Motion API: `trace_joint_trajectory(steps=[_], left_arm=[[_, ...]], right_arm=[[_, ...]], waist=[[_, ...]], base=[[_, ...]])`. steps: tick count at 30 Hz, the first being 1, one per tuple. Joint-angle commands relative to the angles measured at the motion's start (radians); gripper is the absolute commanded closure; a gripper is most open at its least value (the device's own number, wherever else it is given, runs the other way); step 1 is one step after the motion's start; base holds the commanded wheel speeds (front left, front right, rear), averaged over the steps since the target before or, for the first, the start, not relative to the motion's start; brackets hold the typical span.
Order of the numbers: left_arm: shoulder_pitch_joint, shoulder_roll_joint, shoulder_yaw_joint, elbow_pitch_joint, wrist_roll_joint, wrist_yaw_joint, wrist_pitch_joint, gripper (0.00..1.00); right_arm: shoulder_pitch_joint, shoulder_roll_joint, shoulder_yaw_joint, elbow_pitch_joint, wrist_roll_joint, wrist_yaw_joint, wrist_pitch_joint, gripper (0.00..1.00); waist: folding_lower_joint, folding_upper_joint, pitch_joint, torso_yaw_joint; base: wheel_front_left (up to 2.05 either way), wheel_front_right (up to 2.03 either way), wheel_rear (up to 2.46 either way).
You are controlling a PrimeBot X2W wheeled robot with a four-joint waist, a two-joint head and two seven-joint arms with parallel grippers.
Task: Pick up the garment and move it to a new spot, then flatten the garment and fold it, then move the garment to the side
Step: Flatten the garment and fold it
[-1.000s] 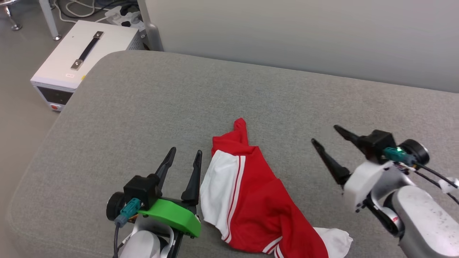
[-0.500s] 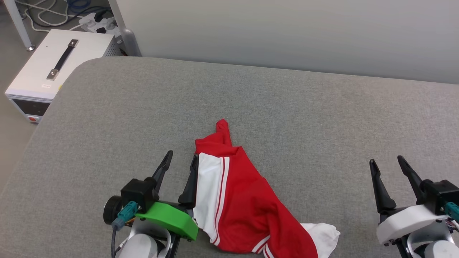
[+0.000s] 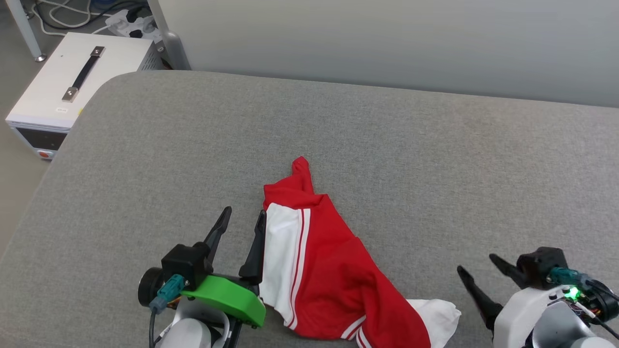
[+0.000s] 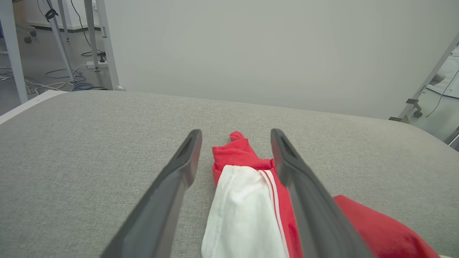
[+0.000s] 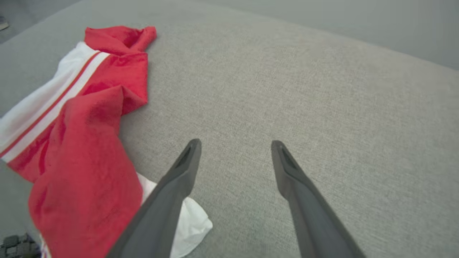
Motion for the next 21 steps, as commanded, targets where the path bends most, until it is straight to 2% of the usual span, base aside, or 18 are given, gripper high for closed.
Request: trace_joint_trajectory(steps=[1,7,11,16,21], left_arm=[[0.001,0.004,-0.002,0.000,0.003,-0.003,-0.006,0.00],[-0.014,0.002,-0.007,-0.003,0.002,-0.003,-0.006,0.00],[-0.027,-0.001,-0.013,-0.004,-0.001,-0.003,-0.006,0.00],[-0.043,-0.004,-0.018,-0.003,-0.002,-0.003,-0.006,0.00],[-0.055,-0.007,-0.021,0.000,0.000,-0.003,-0.006,0.00]], right_arm=[[0.006,-0.046,0.028,-0.034,0.042,-0.001,0.079,0.00],[-0.030,-0.148,0.097,-0.125,0.165,-0.001,0.369,0.00],[-0.053,-0.168,0.138,-0.119,0.187,-0.001,0.496,0.00],[-0.090,-0.170,0.185,-0.098,0.175,-0.001,0.568,0.00],[-0.125,-0.173,0.233,-0.050,0.140,-0.001,0.576,0.00]], waist=[[0.0000,0.0000,0.007,0.004],[0.0000,0.0000,0.042,0.024],[0.0000,0.0000,0.066,0.044],[0.0000,0.0000,0.097,0.068],[0.0000,0.0000,0.120,0.091]], base=[[0.00,0.00,0.00],[0.00,0.00,0.00],[0.00,0.00,0.00],[0.00,0.00,0.00],[0.00,0.00,0.00]])
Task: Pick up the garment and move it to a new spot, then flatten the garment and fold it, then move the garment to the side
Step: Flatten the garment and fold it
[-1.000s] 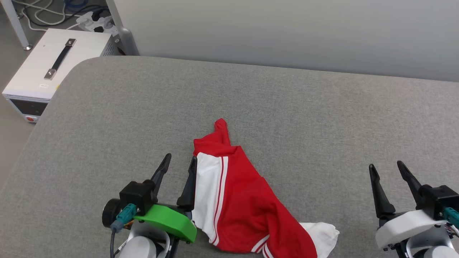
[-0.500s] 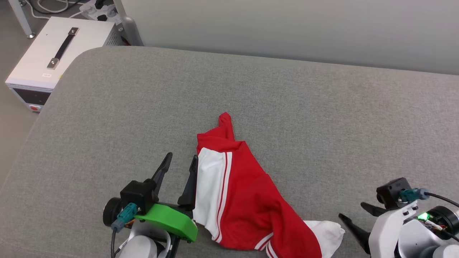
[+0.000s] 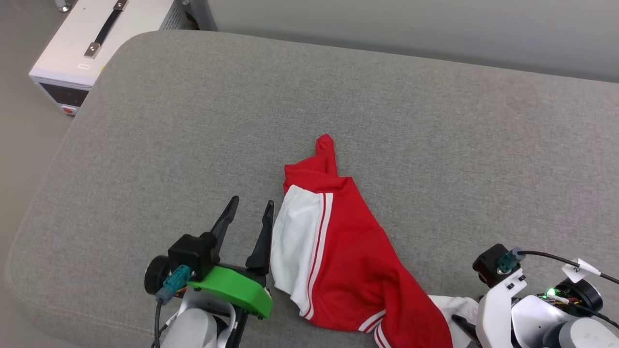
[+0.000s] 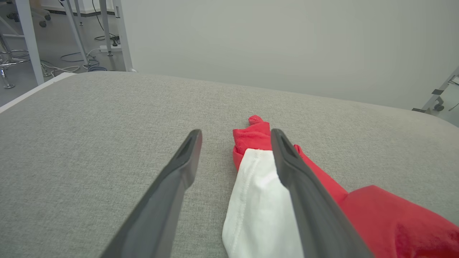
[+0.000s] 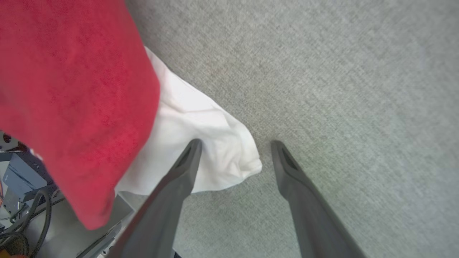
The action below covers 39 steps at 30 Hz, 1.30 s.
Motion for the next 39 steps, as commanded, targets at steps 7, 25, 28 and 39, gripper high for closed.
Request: trace_joint_trajectory(steps=[7,25,28,39], left_arm=[[-0.034,-0.007,0.002,-0.001,-0.001,-0.003,-0.006,0.00],[-0.026,-0.010,0.008,0.010,0.010,-0.003,-0.006,0.00],[-0.026,-0.010,0.006,0.007,0.010,-0.003,-0.006,0.00],[-0.040,-0.010,-0.007,0.005,0.004,-0.003,-0.006,0.00]], right_arm=[[-0.037,0.013,0.065,0.096,0.015,-0.001,-0.019,0.29],[-0.184,-0.101,-0.146,0.272,0.060,-0.001,-0.130,1.00],[-0.205,-0.131,-0.207,0.323,0.061,-0.001,-0.129,1.00],[-0.257,-0.174,-0.328,0.529,0.008,-0.001,-0.205,0.62]], waist=[[0.0000,-0.0001,0.038,0.038],[0.0000,-0.0001,0.006,0.005],[0.0000,-0.0001,0.011,0.000],[0.0000,-0.0001,0.050,0.001]], base=[[0.00,0.00,0.00],[0.00,0.00,0.00],[0.00,0.00,0.00],[0.00,0.00,0.00]])
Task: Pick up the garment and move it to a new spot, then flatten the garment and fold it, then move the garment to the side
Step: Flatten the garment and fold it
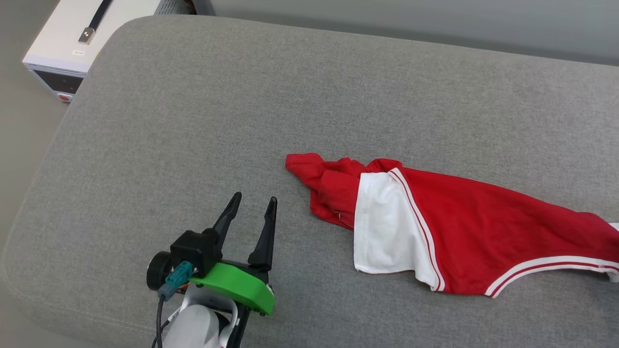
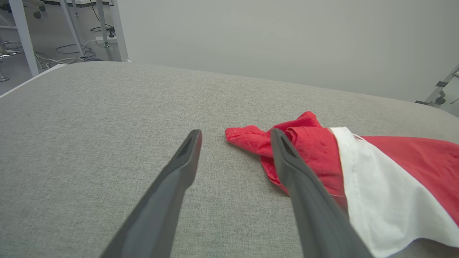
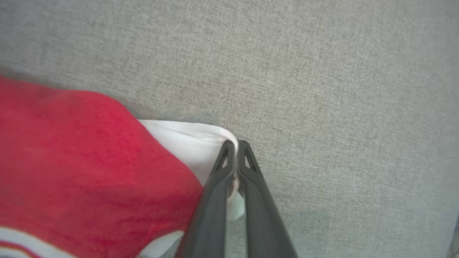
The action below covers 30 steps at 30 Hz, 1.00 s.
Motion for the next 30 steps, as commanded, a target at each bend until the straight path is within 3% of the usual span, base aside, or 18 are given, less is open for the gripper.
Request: trace_joint_trajectory(steps=[1,2,12,17,23,30], left_arm=[[-0.027,-0.006,0.000,0.001,0.004,-0.003,-0.006,0.00],[-0.027,-0.006,0.002,0.001,0.004,-0.003,-0.006,0.00],[-0.025,-0.006,0.011,0.008,0.008,-0.003,-0.006,0.00],[-0.018,-0.005,0.012,-0.005,0.004,-0.003,-0.006,0.00],[0.005,-0.006,0.000,-0.023,-0.001,-0.003,-0.006,0.00],[0.047,-0.007,-0.016,-0.030,-0.014,-0.003,-0.006,0.00]], right_arm=[[-0.012,0.008,0.002,0.016,-0.013,-0.002,-0.025,0.10],[-0.014,0.018,0.000,0.026,-0.015,-0.002,-0.045,0.00],[-0.027,0.073,-0.005,0.002,-0.054,-0.002,-0.326,0.00],[-0.006,0.125,-0.031,-0.090,-0.049,-0.002,-0.484,0.00],[0.097,0.221,-0.077,-0.230,-0.093,-0.002,-0.689,0.00],[0.254,0.377,-0.151,-0.343,-0.157,-0.002,-0.811,0.00]], waist=[[0.0000,-0.0001,0.006,0.000],[0.0000,-0.0001,0.006,-0.002],[0.0000,-0.0001,-0.044,-0.050],[0.0000,-0.0001,-0.079,-0.082],[0.0000,-0.0001,-0.113,-0.119],[0.0000,-0.0001,-0.137,-0.146]], base=[[0.00,0.00,0.00],[0.00,0.00,0.00],[0.00,0.00,0.00],[0.00,0.00,0.00],[0.00,0.00,0.00],[0.00,0.00,0.00]])
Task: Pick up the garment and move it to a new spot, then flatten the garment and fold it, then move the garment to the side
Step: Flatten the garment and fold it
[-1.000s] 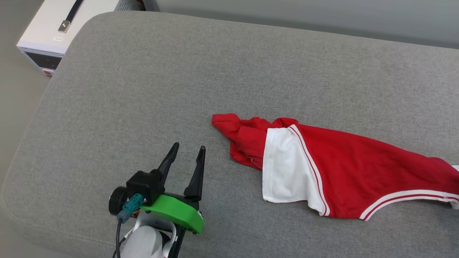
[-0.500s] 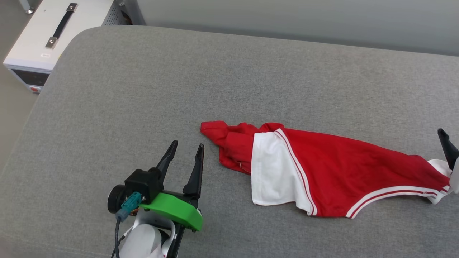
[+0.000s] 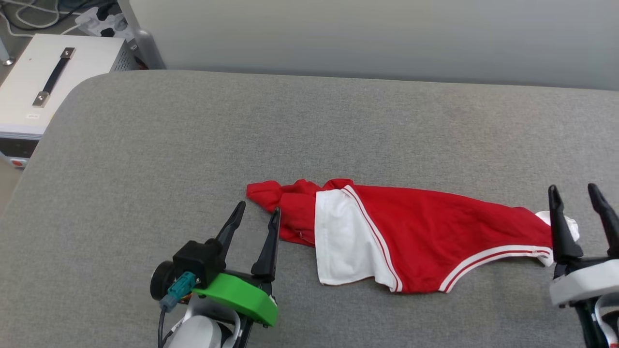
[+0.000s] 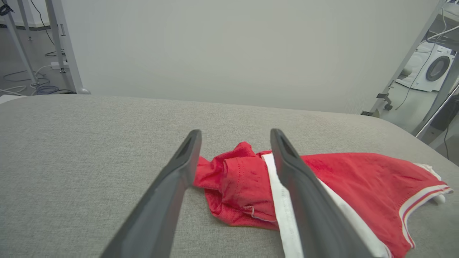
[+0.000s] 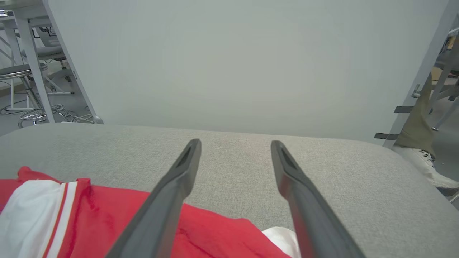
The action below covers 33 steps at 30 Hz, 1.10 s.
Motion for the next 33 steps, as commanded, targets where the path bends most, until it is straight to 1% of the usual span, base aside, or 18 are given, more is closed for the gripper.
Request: trace_joint_trajectory(steps=[1,5,9,11,12,14,15,16,18,20,22,24,27,31,33], left_arm=[[0.018,-0.003,-0.008,-0.006,-0.004,-0.003,-0.006,0.00],[0.029,-0.003,-0.027,-0.010,-0.004,-0.003,-0.006,0.00],[0.018,0.003,-0.058,0.000,0.010,-0.003,-0.003,0.00],[0.000,0.009,-0.073,0.002,0.027,0.003,0.026,0.00],[-0.007,0.008,-0.077,-0.001,0.027,0.008,0.051,0.00],[-0.019,0.013,-0.095,-0.008,0.027,0.010,0.153,0.00],[-0.025,0.021,-0.108,-0.015,0.029,0.010,0.226,0.00],[-0.027,0.031,-0.125,-0.033,0.024,0.014,0.369,0.00],[-0.024,0.033,-0.134,-0.061,0.011,0.030,0.512,0.00],[-0.019,0.032,-0.139,-0.093,-0.001,0.051,0.623,0.00],[-0.016,0.045,-0.146,-0.110,0.008,0.071,0.706,0.00],[-0.013,0.055,-0.148,-0.117,0.016,0.087,0.761,0.00],[-0.010,0.051,-0.140,-0.112,0.004,0.107,0.796,0.00],[-0.018,0.057,-0.129,-0.082,0.011,0.127,0.789,0.00],[-0.020,0.056,-0.128,-0.065,0.007,0.129,0.787,0.00]], right_arm=[[0.026,0.025,-0.011,-0.018,-0.013,-0.001,-0.014,0.00],[0.069,0.085,-0.042,-0.045,-0.038,-0.001,-0.028,0.00],[0.082,0.109,-0.060,-0.070,-0.064,-0.001,-0.028,0.00],[0.083,0.115,-0.069,-0.082,-0.072,-0.001,-0.022,0.00],[0.083,0.115,-0.071,-0.087,-0.075,-0.001,-0.018,0.00],[0.081,0.116,-0.072,-0.099,-0.077,-0.001,-0.011,0.00],[0.080,0.116,-0.072,-0.105,-0.076,-0.001,-0.011,0.00],[0.083,0.117,-0.068,-0.111,-0.076,-0.001,-0.012,0.00],[0.084,0.118,-0.063,-0.112,-0.082,-0.001,-0.014,0.00],[0.083,0.122,-0.053,-0.110,-0.087,-0.001,-0.017,0.00],[0.079,0.127,-0.037,-0.105,-0.089,-0.001,-0.019,0.00],[0.071,0.128,-0.022,-0.098,-0.092,-0.001,-0.023,0.00],[0.060,0.127,-0.009,-0.087,-0.089,-0.001,-0.029,0.00],[0.048,0.126,-0.003,-0.074,-0.084,-0.001,-0.037,0.00],[0.045,0.125,-0.001,-0.066,-0.083,-0.001,-0.040,0.00]], waist=[[0.0000,0.0000,-0.011,-0.015],[0.0000,0.0000,-0.008,-0.026],[0.0000,0.0000,0.004,-0.044],[0.0000,0.0000,0.011,-0.054],[0.0000,0.0000,0.014,-0.059],[0.0000,0.0000,0.024,-0.070],[0.0000,0.0000,0.028,-0.074],[0.0000,0.0000,0.036,-0.084],[0.0000,0.0000,0.046,-0.096],[0.0000,0.0000,0.055,-0.109],[0.0000,0.0000,0.063,-0.125],[0.0000,0.0000,0.074,-0.140],[0.0000,0.0000,0.087,-0.159],[0.0000,0.0000,0.100,-0.179],[0.0000,0.0000,0.105,-0.185]], base=[[0.00,0.00,0.00],[0.00,0.00,0.00],[0.00,0.00,0.00],[0.00,0.00,0.00],[0.00,0.00,0.00],[0.00,0.00,0.00],[0.00,0.00,0.00],[0.00,0.00,0.00],[0.00,0.00,0.00],[0.00,0.00,0.00],[0.00,0.00,0.00],[0.00,0.00,0.00],[0.00,0.00,0.00],[0.00,0.00,0.00],[0.00,0.00,0.00]])
